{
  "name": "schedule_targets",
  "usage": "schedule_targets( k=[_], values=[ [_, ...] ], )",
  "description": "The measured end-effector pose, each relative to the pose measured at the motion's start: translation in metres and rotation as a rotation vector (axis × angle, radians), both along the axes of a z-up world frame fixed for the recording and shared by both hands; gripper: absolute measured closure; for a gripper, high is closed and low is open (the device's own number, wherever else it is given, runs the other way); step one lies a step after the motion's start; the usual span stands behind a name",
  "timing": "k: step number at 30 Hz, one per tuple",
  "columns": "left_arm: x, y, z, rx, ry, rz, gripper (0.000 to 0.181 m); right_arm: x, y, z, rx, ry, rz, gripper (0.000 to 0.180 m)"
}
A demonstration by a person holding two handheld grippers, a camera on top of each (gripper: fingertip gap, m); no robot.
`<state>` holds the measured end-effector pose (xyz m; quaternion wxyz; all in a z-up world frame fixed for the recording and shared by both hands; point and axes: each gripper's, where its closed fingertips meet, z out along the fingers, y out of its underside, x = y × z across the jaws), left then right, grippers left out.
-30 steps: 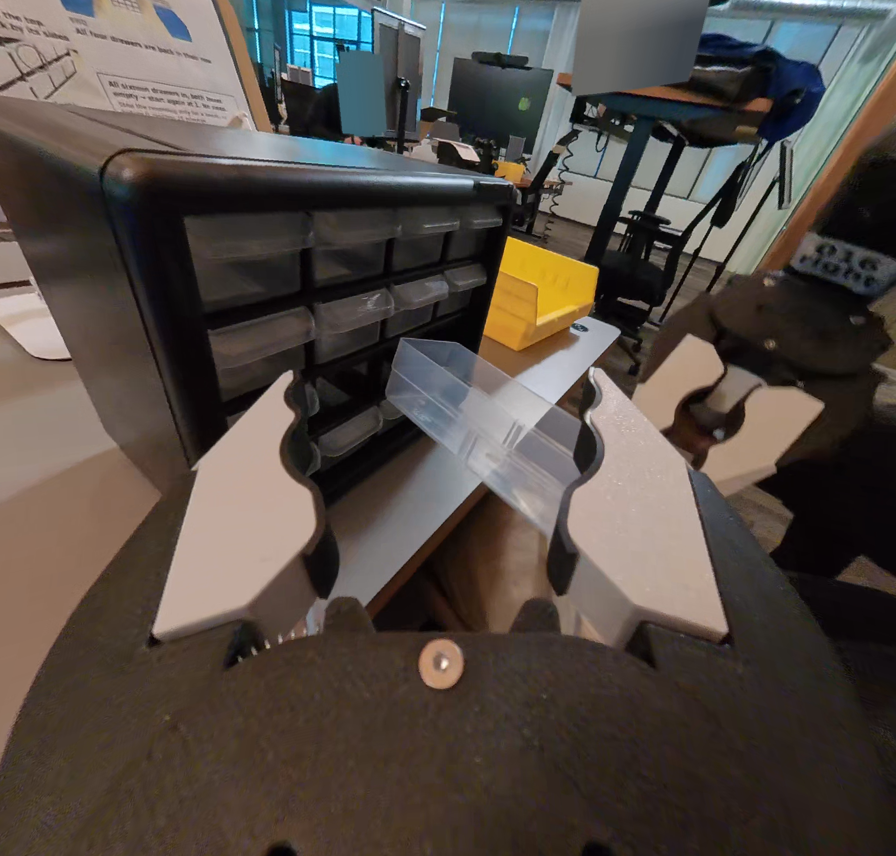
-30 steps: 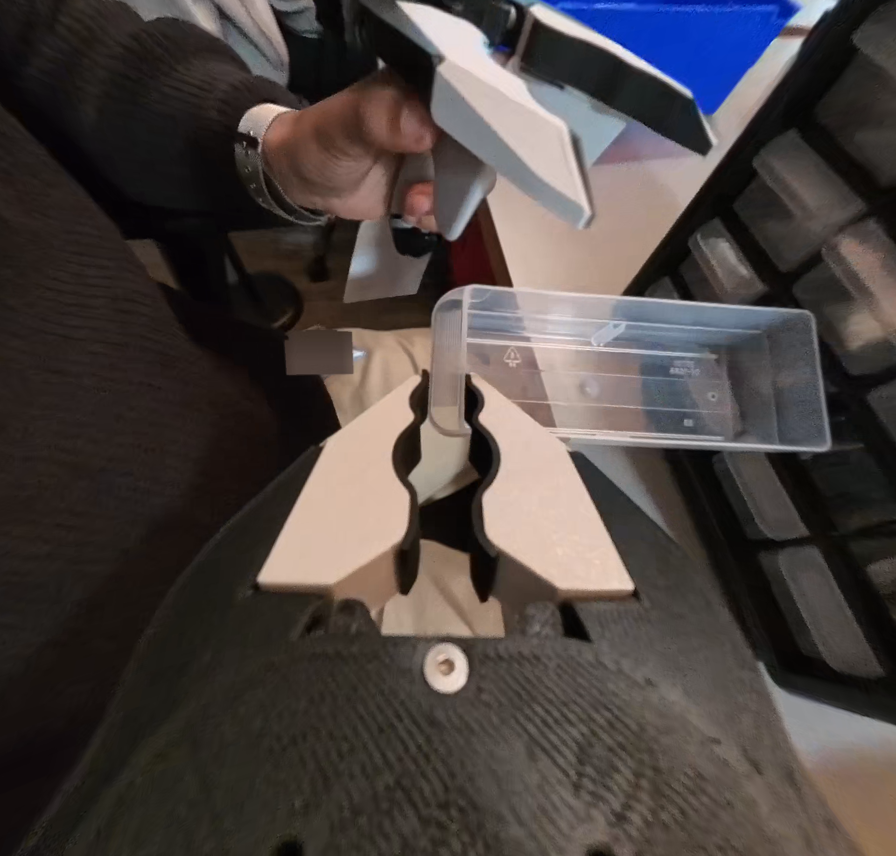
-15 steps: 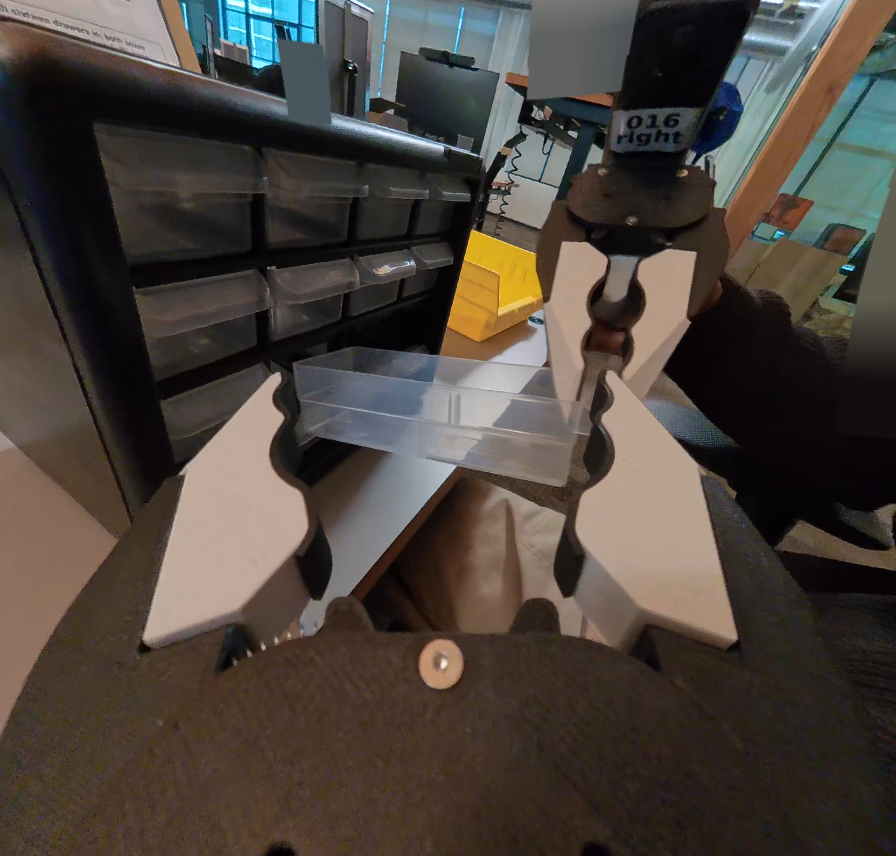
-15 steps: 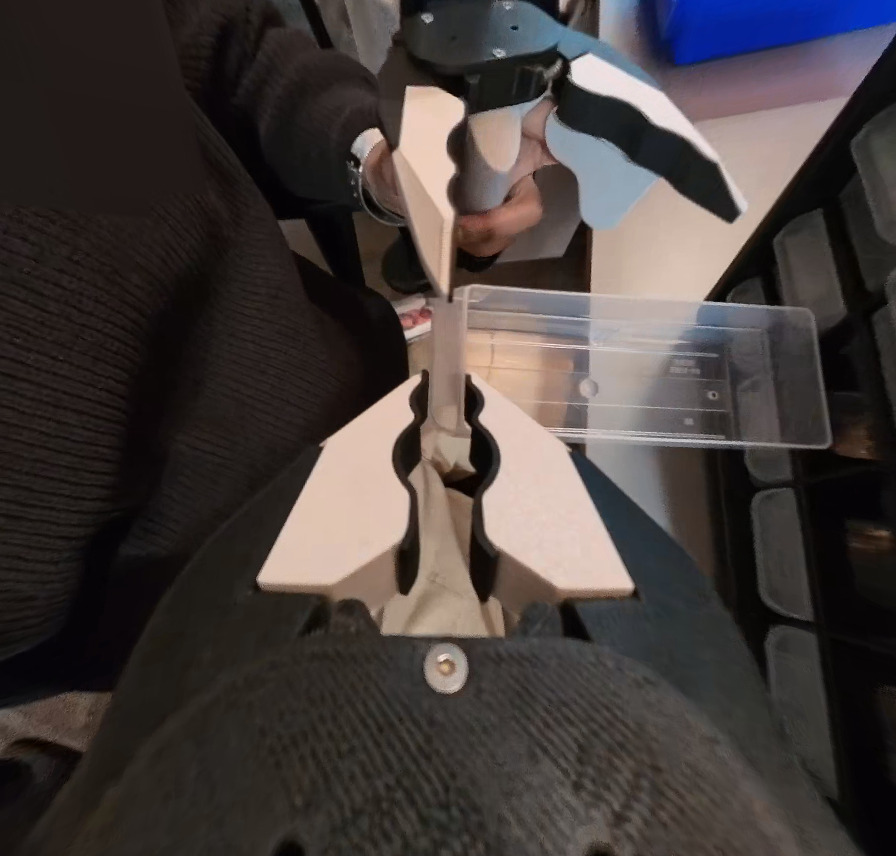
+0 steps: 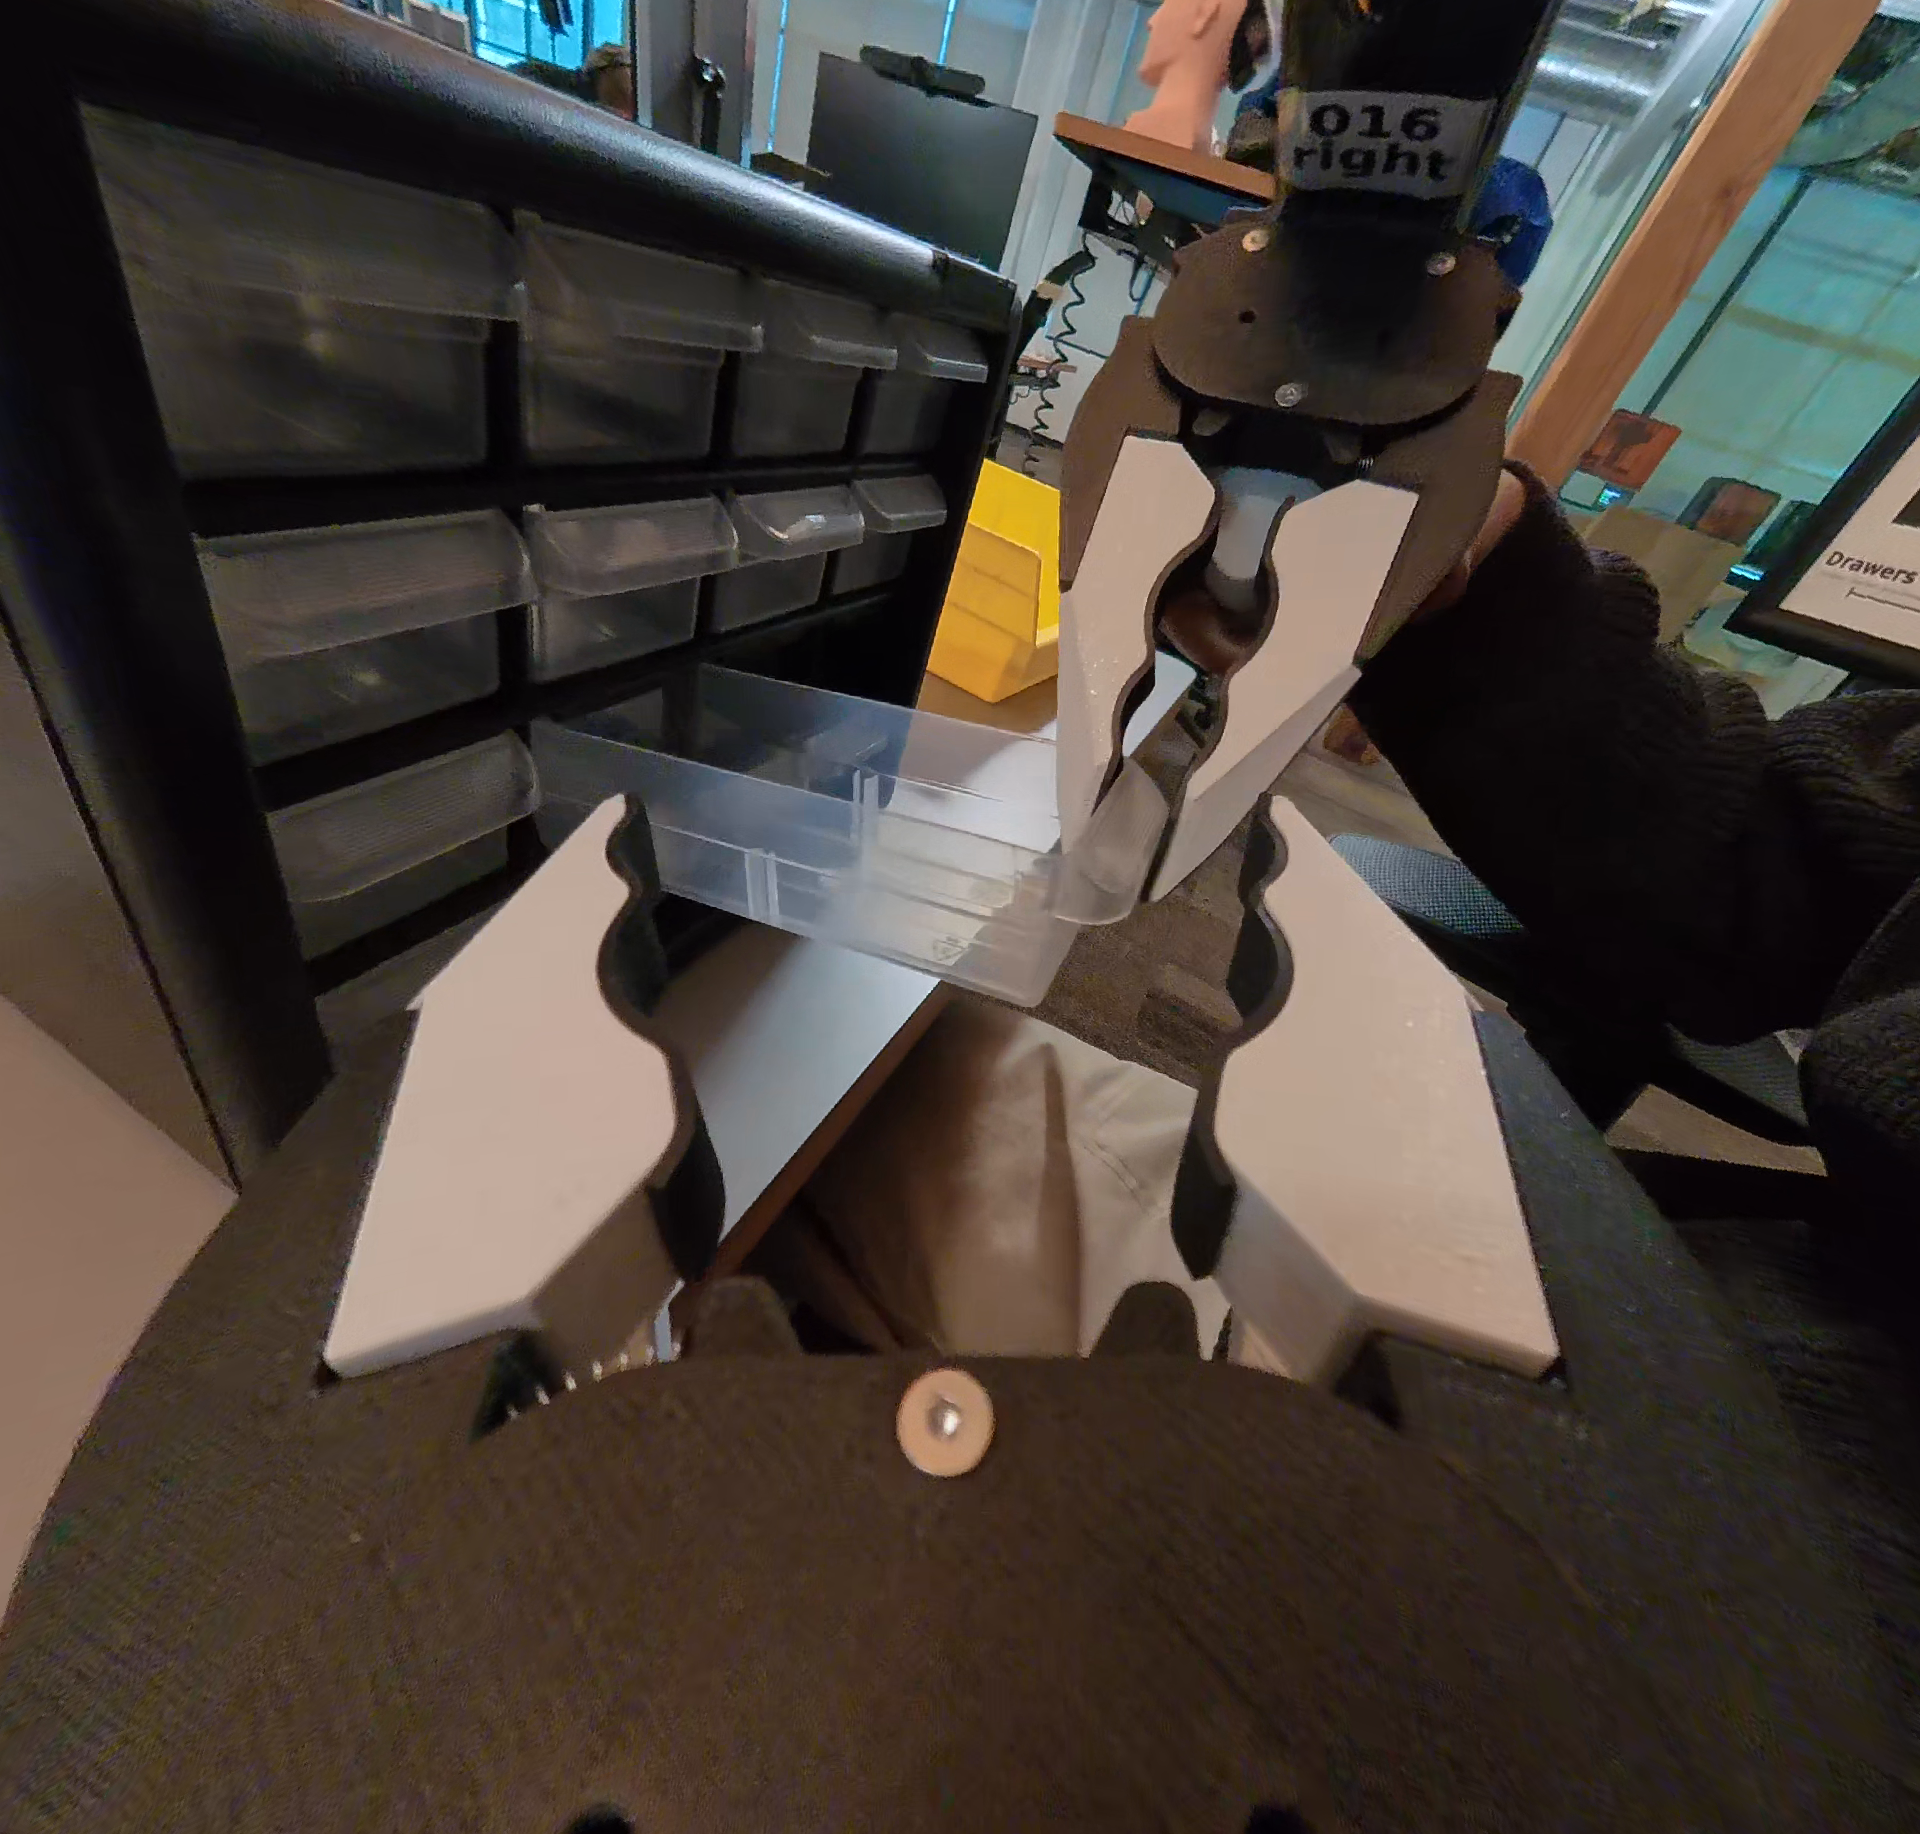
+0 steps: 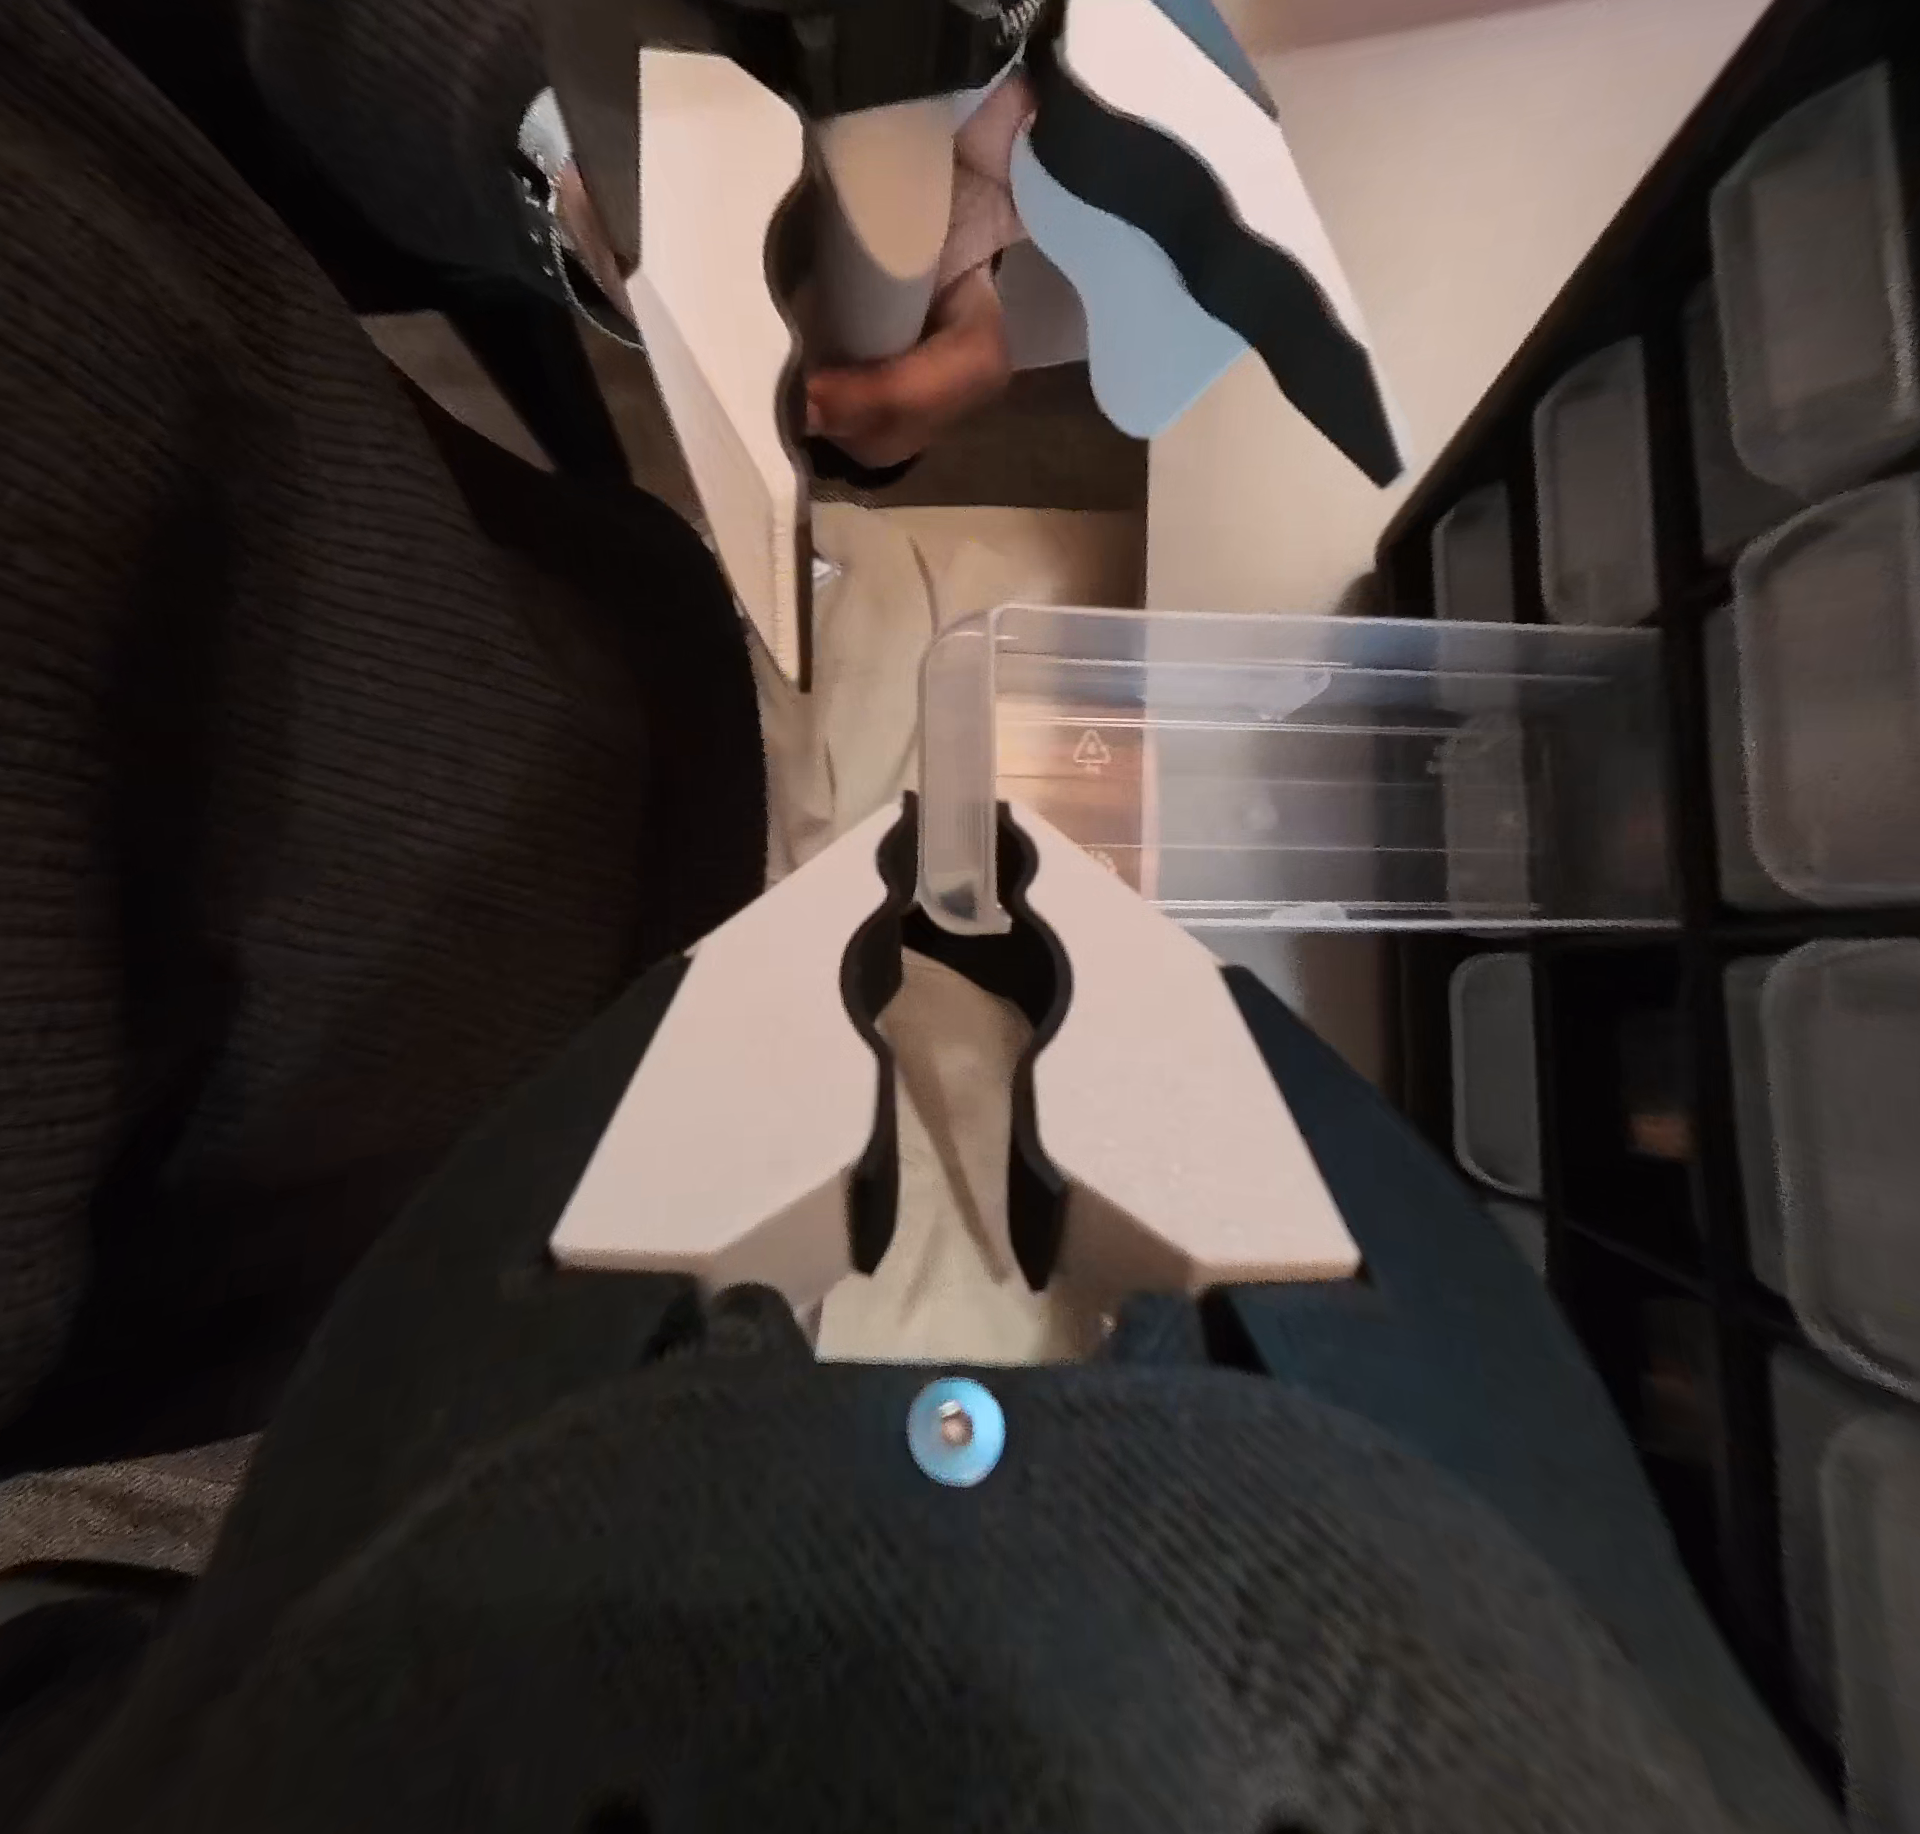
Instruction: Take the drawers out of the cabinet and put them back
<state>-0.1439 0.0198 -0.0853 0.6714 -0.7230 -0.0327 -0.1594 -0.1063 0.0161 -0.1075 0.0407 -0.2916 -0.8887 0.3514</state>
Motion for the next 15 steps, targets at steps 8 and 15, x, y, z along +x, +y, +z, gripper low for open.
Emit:
schedule_targets(
  k=[8,15],
  values=[
    [-0.005,0.000,-0.003,-0.008,-0.013,0.016,0.071,-0.019,0.004,-0.021,0.076,0.083,-0.054,0.167],
    [-0.013,-0.001,-0.003,0.005,-0.039,0.036,0.072,-0.037,0.015,-0.020,0.196,0.310,-0.142,0.125]
  ],
)
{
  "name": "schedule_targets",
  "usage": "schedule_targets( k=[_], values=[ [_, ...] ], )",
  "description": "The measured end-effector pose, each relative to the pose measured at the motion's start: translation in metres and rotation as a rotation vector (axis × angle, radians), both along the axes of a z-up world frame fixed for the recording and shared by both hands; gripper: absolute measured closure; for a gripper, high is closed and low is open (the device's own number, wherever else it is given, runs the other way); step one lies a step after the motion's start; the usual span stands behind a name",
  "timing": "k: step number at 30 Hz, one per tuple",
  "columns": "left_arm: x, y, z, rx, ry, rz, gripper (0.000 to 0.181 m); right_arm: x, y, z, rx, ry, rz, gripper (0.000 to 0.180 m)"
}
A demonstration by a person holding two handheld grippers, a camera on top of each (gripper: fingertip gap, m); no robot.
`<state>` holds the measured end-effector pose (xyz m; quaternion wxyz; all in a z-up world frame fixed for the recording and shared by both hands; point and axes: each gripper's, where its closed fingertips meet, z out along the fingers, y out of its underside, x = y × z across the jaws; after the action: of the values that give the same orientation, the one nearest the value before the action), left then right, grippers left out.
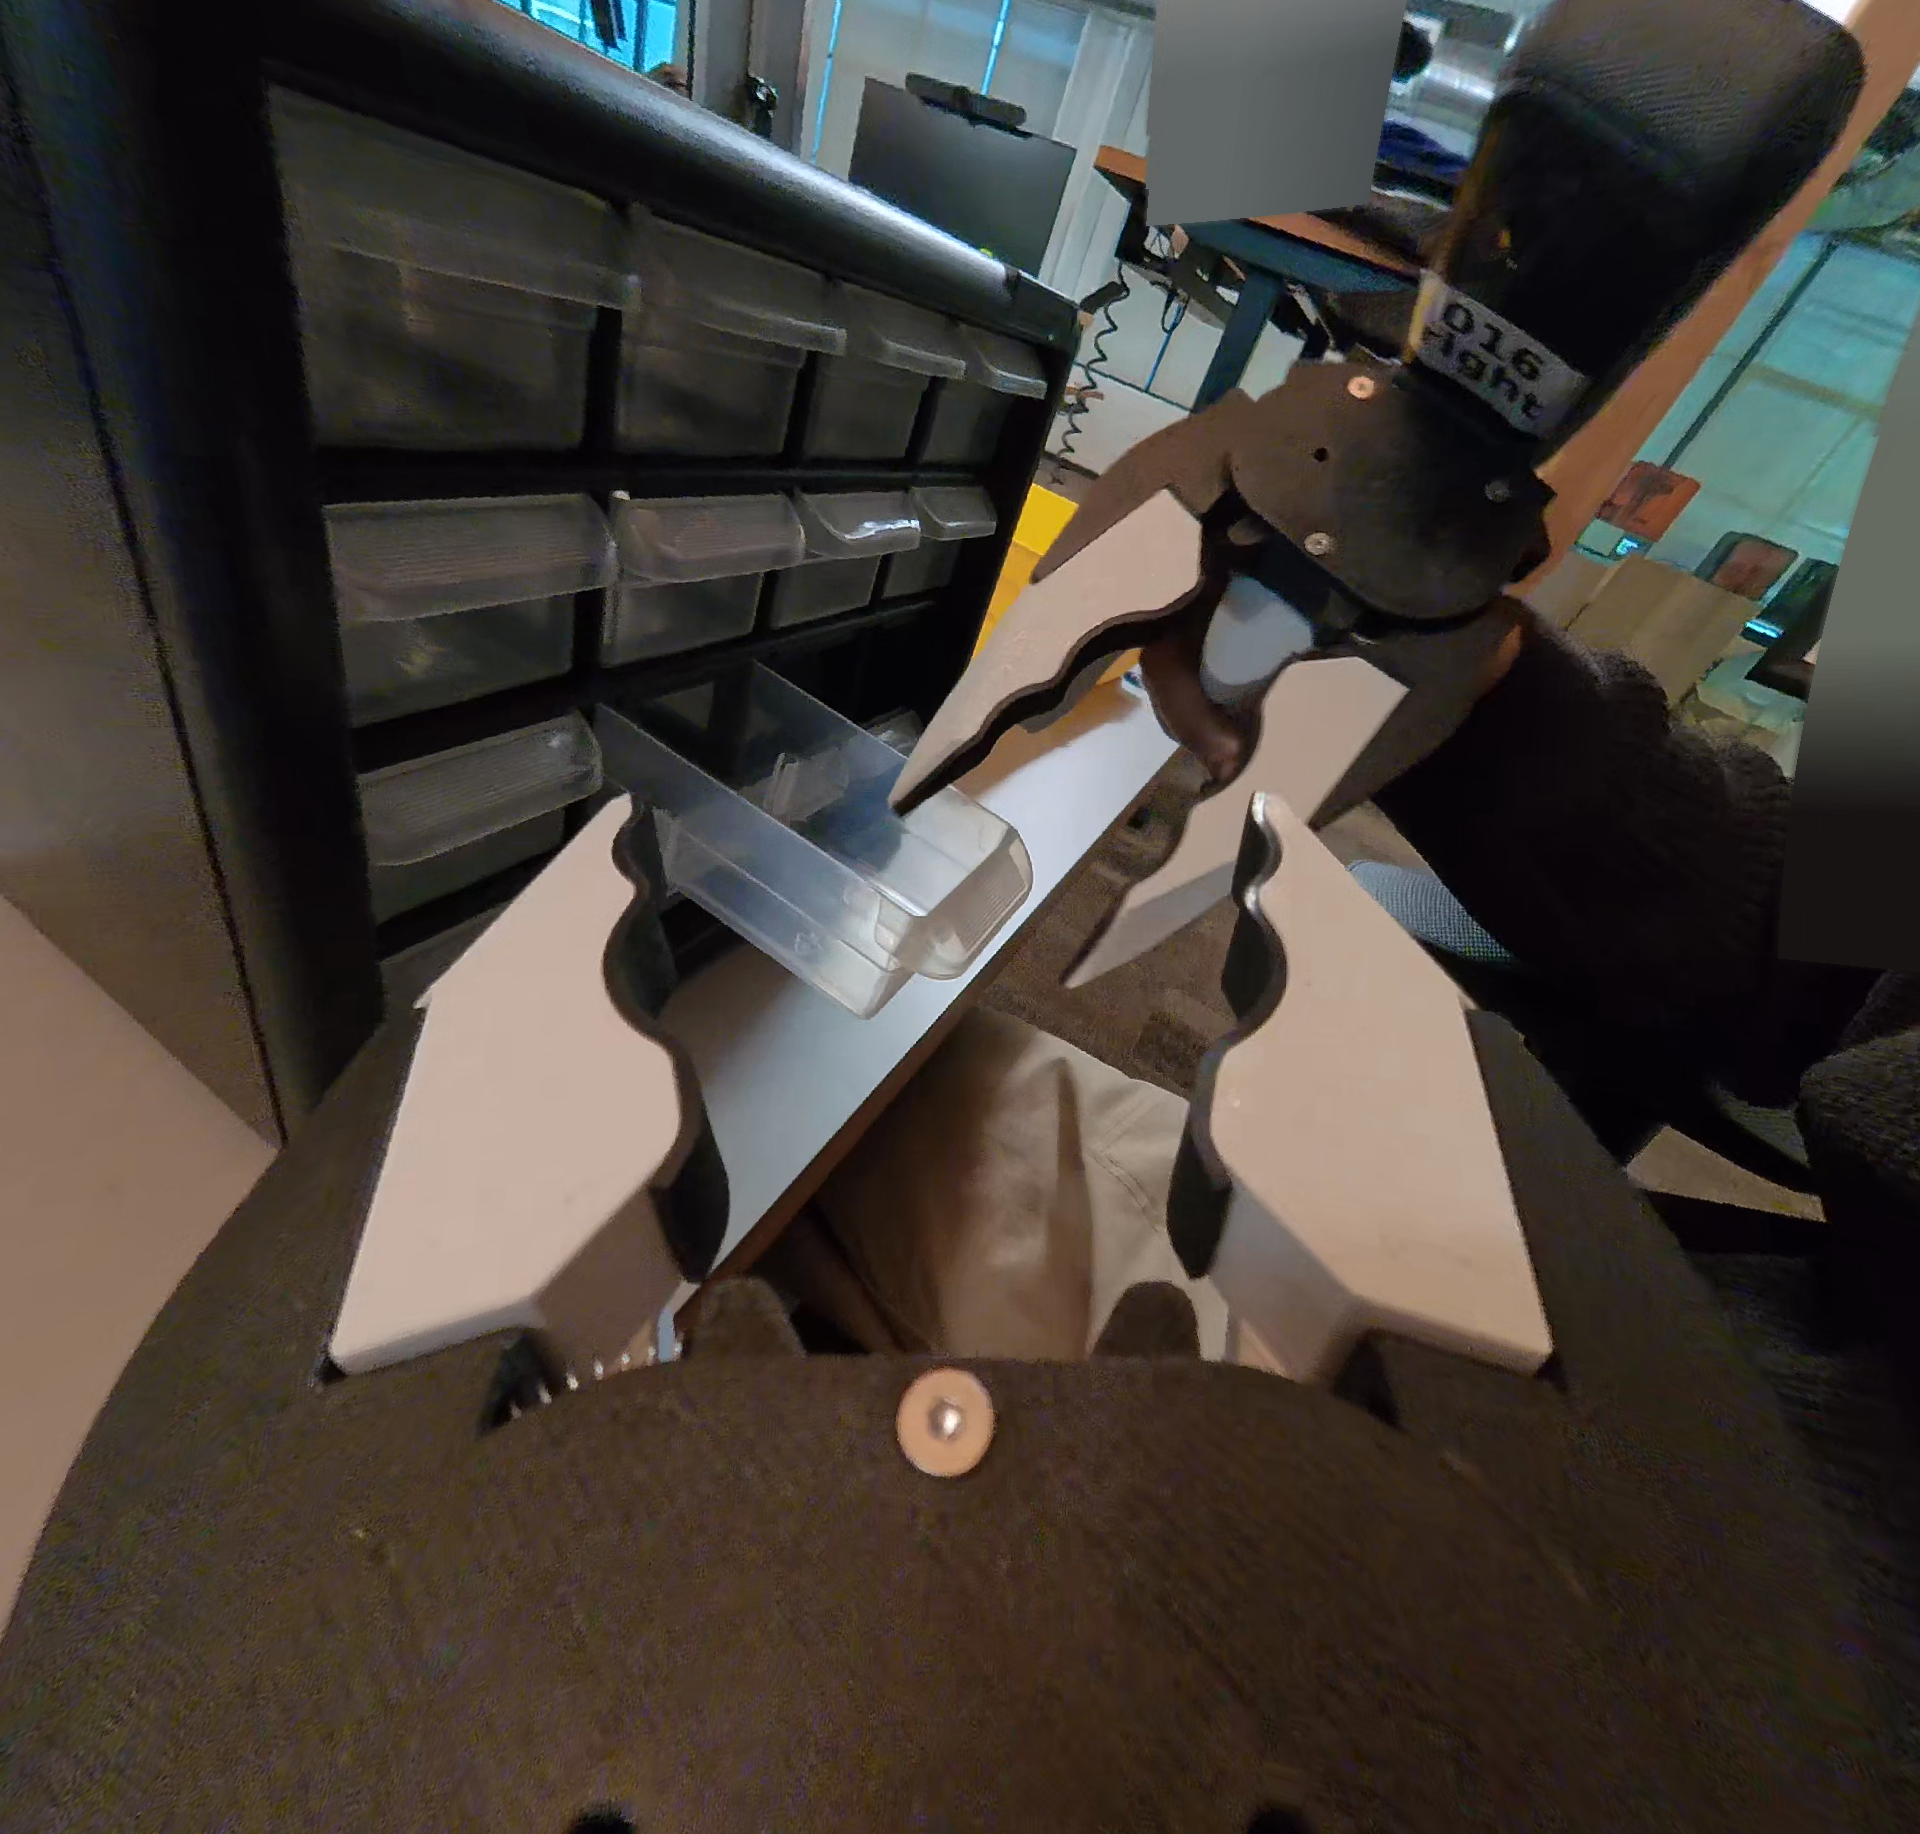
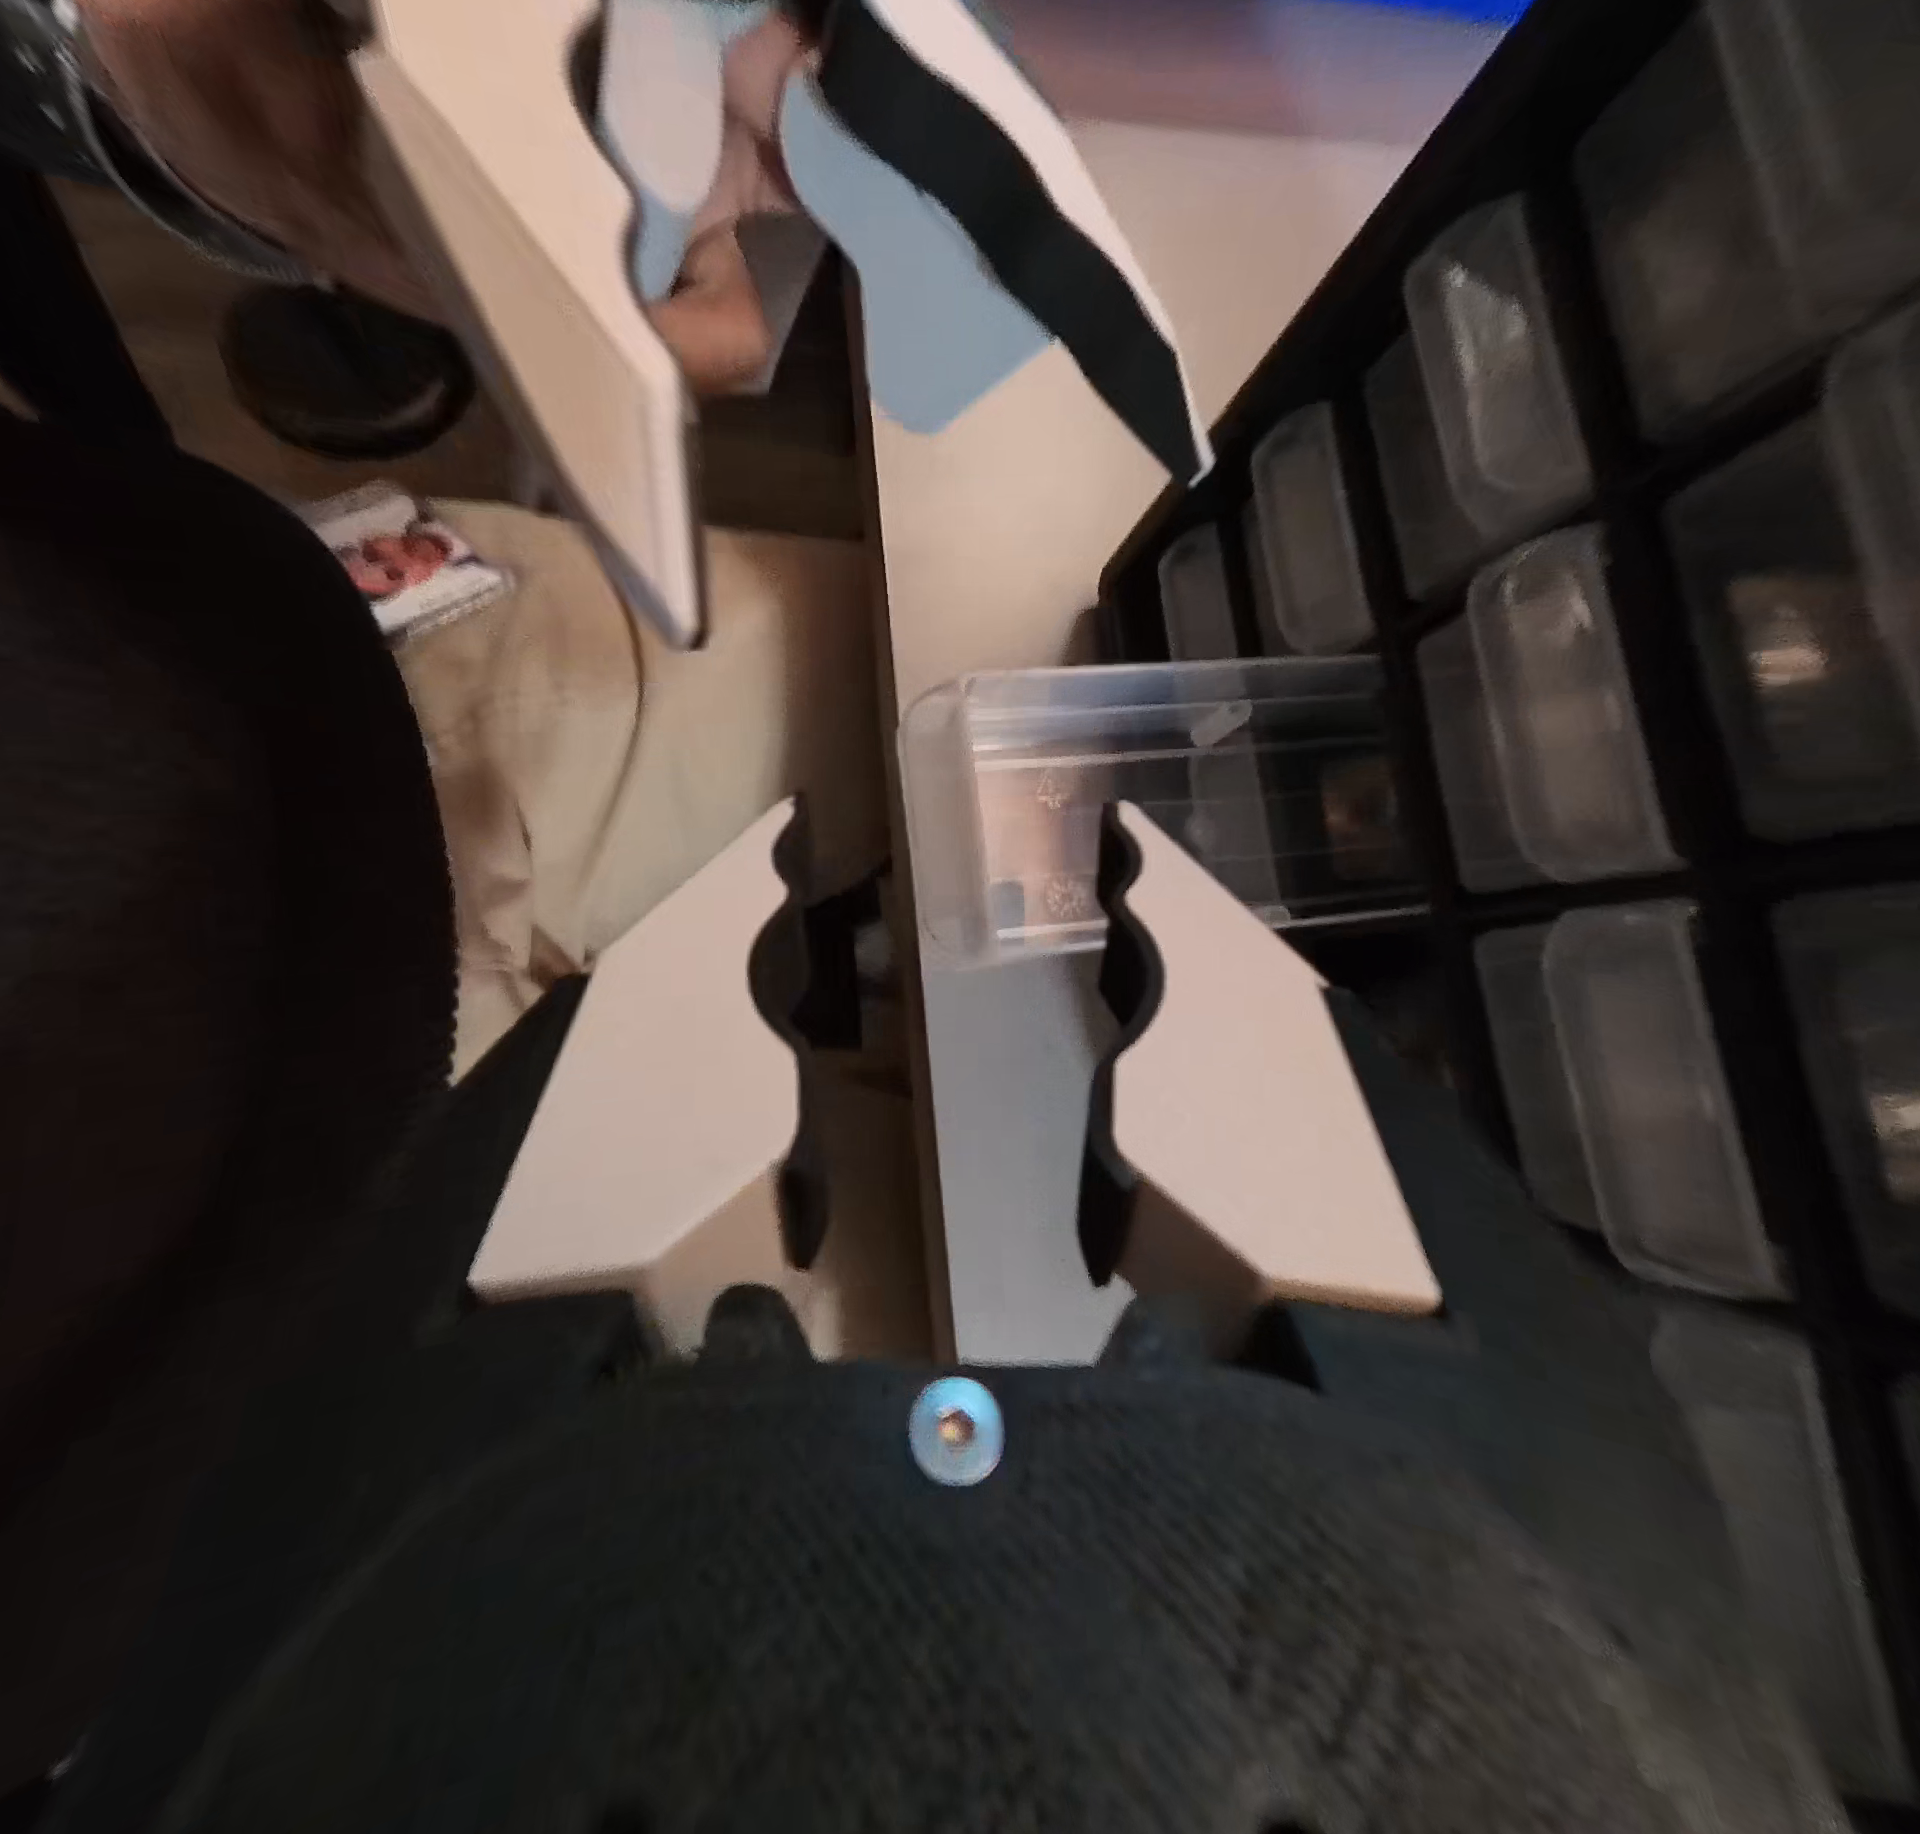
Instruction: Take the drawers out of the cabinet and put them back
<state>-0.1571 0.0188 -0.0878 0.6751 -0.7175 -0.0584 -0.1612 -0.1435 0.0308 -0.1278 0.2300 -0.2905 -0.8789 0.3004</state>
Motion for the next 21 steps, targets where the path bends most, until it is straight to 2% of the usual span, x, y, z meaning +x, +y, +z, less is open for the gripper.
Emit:
schedule_targets(
  k=[2,6,7,9,12,17,21],
  values=[
    [-0.005,-0.002,0.003,0.016,-0.008,0.013,0.074,0.004,-0.005,0.012,-0.071,0.068,0.016,0.130],
    [-0.022,-0.006,0.008,0.046,-0.028,0.067,0.077,0.029,-0.027,0.026,-0.311,0.131,0.147,0.175],
    [-0.028,-0.008,0.009,0.051,-0.033,0.085,0.078,0.034,-0.031,0.024,-0.356,0.129,0.168,0.180],
    [-0.038,-0.011,0.010,0.062,-0.044,0.122,0.080,0.036,-0.033,0.010,-0.377,0.107,0.163,0.180],
    [-0.050,-0.014,0.009,0.063,-0.065,0.163,0.082,0.023,-0.020,-0.013,-0.286,0.112,0.072,0.180],
    [-0.053,-0.012,0.003,0.045,-0.088,0.167,0.084,0.006,-0.018,-0.015,-0.330,0.120,0.007,0.180],
    [-0.052,-0.010,-0.002,0.023,-0.089,0.159,0.084,-0.014,0.004,-0.019,-0.234,0.209,-0.098,0.180]
  ],
)
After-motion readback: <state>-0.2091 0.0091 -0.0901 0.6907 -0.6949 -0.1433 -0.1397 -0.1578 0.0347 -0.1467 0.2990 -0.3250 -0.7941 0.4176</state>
